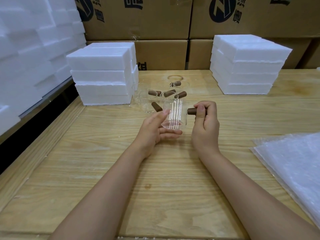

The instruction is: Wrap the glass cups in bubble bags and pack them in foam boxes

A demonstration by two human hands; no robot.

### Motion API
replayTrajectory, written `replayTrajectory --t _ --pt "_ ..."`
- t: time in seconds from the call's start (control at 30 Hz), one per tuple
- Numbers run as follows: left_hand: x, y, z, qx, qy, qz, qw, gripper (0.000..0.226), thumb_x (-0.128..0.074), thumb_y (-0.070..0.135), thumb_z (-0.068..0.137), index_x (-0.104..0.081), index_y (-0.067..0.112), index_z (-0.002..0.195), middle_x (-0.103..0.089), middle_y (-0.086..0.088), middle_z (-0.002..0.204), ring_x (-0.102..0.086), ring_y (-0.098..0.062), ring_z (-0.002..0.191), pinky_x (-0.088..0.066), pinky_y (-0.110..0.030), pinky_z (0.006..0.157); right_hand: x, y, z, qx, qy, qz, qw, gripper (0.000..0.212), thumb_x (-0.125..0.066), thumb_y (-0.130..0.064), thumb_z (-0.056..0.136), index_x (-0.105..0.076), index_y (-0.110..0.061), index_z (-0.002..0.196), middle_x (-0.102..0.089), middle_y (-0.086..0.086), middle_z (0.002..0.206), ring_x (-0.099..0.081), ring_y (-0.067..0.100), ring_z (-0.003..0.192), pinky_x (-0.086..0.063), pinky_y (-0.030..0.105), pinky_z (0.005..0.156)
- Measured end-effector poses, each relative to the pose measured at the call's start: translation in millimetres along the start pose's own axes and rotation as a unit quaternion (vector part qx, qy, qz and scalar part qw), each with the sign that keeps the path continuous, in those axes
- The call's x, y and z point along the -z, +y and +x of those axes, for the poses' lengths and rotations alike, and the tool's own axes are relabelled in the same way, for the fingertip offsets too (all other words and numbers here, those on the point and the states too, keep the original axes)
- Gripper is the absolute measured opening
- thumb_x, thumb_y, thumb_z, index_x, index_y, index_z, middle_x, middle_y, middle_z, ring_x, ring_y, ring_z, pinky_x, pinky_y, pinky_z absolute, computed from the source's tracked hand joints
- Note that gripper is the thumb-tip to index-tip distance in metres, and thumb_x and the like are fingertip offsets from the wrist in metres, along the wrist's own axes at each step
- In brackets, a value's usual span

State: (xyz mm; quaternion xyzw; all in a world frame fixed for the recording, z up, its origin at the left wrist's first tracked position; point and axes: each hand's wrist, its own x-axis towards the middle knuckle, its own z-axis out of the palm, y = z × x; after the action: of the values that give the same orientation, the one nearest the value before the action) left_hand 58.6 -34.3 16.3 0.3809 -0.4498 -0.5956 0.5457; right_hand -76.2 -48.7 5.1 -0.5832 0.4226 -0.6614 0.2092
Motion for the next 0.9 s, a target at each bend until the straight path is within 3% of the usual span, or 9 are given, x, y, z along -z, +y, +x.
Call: replayTrajectory --t 0.1,0.17,0.33,0.43,0.47,0.53,0.6,0.77,0.9 --pt "3.4 -1.3 1.3 -0.01 0.001 -0.017 1.0 0.032 -0.062 0.04 0.075 -0.063 0.022 0.101 -0.073 -0.014 0.091 -0.072 -0.033 0.077 -0.06 -0.033 0.064 -0.9 -0.1 -0.4 -0.042 -0.009 0.061 0.997 0.007 -0.04 -0.035 0.096 -0.045 -0.033 0.101 -0.059 -0.008 0.083 -0.054 -0.001 0.069 -0.041 0.02 0.067" --pt "4.0 -2.8 2.0 -0.023 0.005 -0.008 1.0 0.029 -0.061 0.038 0.077 -0.064 0.021 0.1 -0.074 -0.012 0.09 -0.072 -0.032 0.078 -0.061 -0.034 0.068 -2.8 -1.3 -1.6 -0.093 -0.021 0.116 0.989 0.02 -0.044 -0.048 0.09 -0.041 -0.039 0.108 -0.058 -0.004 0.085 -0.051 0.007 0.069 -0.042 0.024 0.065" --pt "4.1 -3.3 2.2 -0.052 0.04 0.035 0.997 0.03 -0.053 0.039 0.086 -0.068 0.022 0.105 -0.073 -0.007 0.1 -0.069 -0.023 0.094 -0.054 -0.036 0.091 -11.0 -3.5 -4.5 -0.145 -0.097 0.126 0.977 0.034 -0.064 -0.047 0.075 -0.045 -0.03 0.098 -0.055 -0.013 0.09 -0.055 0.008 0.08 -0.047 0.031 0.072" --pt "2.8 -1.3 0.2 -0.059 0.024 0.045 0.997 0.03 -0.048 0.039 0.086 -0.076 0.031 0.094 -0.063 -0.014 0.127 -0.06 -0.023 0.118 -0.039 -0.045 0.109 -13.3 -4.0 -8.9 -0.15 -0.136 0.125 0.971 0.043 -0.077 -0.048 0.067 -0.051 -0.032 0.097 -0.056 -0.019 0.09 -0.058 -0.003 0.081 -0.046 0.015 0.07" --pt "3.3 -1.2 0.2 -0.057 0.025 0.042 0.997 0.032 -0.048 0.04 0.085 -0.073 0.031 0.102 -0.062 -0.012 0.129 -0.058 -0.022 0.121 -0.036 -0.046 0.111 -13.5 -4.4 -9.6 -0.155 -0.137 0.131 0.97 0.043 -0.075 -0.047 0.065 -0.052 -0.032 0.097 -0.056 -0.015 0.094 -0.059 -0.001 0.082 -0.046 0.013 0.069" --pt "5.6 -2.4 2.0 -0.052 0.018 0.039 0.998 0.048 -0.048 0.04 0.083 -0.055 0.025 0.128 -0.069 -0.002 0.117 -0.058 -0.016 0.121 -0.035 -0.043 0.113 -13.5 -5.2 -9.5 -0.164 -0.131 0.144 0.967 0.037 -0.074 -0.038 0.069 -0.053 -0.031 0.098 -0.054 -0.005 0.098 -0.058 0.007 0.083 -0.047 0.013 0.069" --pt "7.3 -3.7 3.9 -0.051 0.006 0.041 0.998 0.059 -0.048 0.041 0.083 -0.044 0.021 0.138 -0.07 0.002 0.114 -0.058 -0.015 0.121 -0.035 -0.041 0.113 -14.0 -5.9 -9.1 -0.163 -0.124 0.152 0.967 0.032 -0.075 -0.022 0.077 -0.053 -0.029 0.1 -0.054 -0.004 0.098 -0.058 0.011 0.085 -0.047 0.013 0.07" --pt "9.2 -3.1 4.6 -0.031 -0.008 0.003 0.999 0.059 -0.044 0.051 0.082 -0.046 0.024 0.135 -0.063 -0.003 0.129 -0.058 -0.016 0.121 -0.038 -0.036 0.111 -12.1 -11.3 -8.1 -0.185 -0.12 0.178 0.959 0.035 -0.071 -0.024 0.079 -0.061 -0.01 0.109 -0.065 0.008 0.107 -0.065 0.023 0.097 -0.052 0.029 0.088" --pt "11.8 -4.5 5.8 -0.039 -0.004 0.007 0.999 0.059 -0.049 0.045 0.083 -0.048 0.019 0.136 -0.062 -0.004 0.13 -0.061 -0.015 0.118 -0.047 -0.028 0.102 -10.0 -13.6 -5.2 -0.206 -0.147 0.259 0.932 0.032 -0.062 -0.034 0.08 -0.069 -0.014 0.104 -0.072 -0.001 0.096 -0.067 0.011 0.089 -0.053 0.031 0.091"
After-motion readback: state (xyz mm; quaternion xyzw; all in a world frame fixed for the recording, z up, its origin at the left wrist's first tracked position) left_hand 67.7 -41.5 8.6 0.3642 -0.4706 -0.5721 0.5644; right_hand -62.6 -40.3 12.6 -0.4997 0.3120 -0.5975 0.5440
